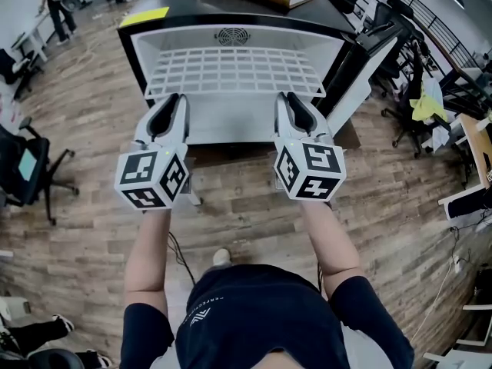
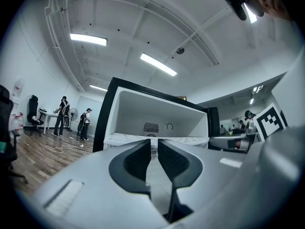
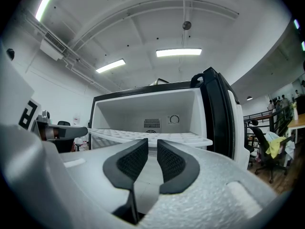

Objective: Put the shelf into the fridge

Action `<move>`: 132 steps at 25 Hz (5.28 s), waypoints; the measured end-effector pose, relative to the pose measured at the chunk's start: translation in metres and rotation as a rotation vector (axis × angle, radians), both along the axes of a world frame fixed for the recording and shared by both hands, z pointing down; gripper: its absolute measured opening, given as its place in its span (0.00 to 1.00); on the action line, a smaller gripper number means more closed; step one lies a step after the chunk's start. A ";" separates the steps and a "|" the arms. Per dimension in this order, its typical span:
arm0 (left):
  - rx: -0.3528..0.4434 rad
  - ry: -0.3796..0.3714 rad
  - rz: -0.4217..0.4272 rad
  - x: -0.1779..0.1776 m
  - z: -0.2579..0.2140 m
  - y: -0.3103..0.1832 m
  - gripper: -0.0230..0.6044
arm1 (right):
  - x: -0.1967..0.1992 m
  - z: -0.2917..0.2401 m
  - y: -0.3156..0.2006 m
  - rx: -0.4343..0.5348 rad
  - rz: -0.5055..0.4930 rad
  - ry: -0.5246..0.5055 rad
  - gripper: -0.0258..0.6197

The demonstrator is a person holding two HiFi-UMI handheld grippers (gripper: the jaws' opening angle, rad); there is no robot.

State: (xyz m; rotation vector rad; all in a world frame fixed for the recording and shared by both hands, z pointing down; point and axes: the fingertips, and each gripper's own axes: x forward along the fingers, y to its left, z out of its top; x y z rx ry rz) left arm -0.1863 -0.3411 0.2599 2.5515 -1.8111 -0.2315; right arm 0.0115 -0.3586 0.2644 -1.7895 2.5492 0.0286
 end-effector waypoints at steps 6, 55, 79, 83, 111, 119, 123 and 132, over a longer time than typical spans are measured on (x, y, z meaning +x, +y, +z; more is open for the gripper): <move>-0.004 -0.008 0.002 -0.001 0.000 -0.007 0.12 | -0.001 -0.001 -0.007 -0.006 0.007 0.004 0.13; -0.005 0.113 0.063 -0.007 -0.008 -0.041 0.16 | -0.011 0.000 -0.039 -0.055 -0.059 -0.014 0.16; -0.032 0.025 0.046 0.006 0.018 0.038 0.11 | 0.015 0.023 0.037 -0.059 -0.093 -0.068 0.06; -0.062 0.041 0.047 0.007 0.029 0.043 0.10 | 0.021 0.029 0.043 -0.070 -0.087 -0.080 0.04; -0.166 0.042 0.007 0.008 0.070 0.069 0.05 | 0.026 0.065 0.069 -0.152 -0.138 -0.145 0.04; -0.179 0.039 0.006 0.010 0.072 0.068 0.05 | 0.028 0.066 0.067 -0.155 -0.140 -0.147 0.04; -0.182 0.037 0.005 0.010 0.073 0.070 0.05 | 0.028 0.067 0.069 -0.156 -0.140 -0.147 0.04; -0.185 0.029 0.010 0.010 0.072 0.072 0.05 | 0.028 0.068 0.070 -0.159 -0.141 -0.148 0.04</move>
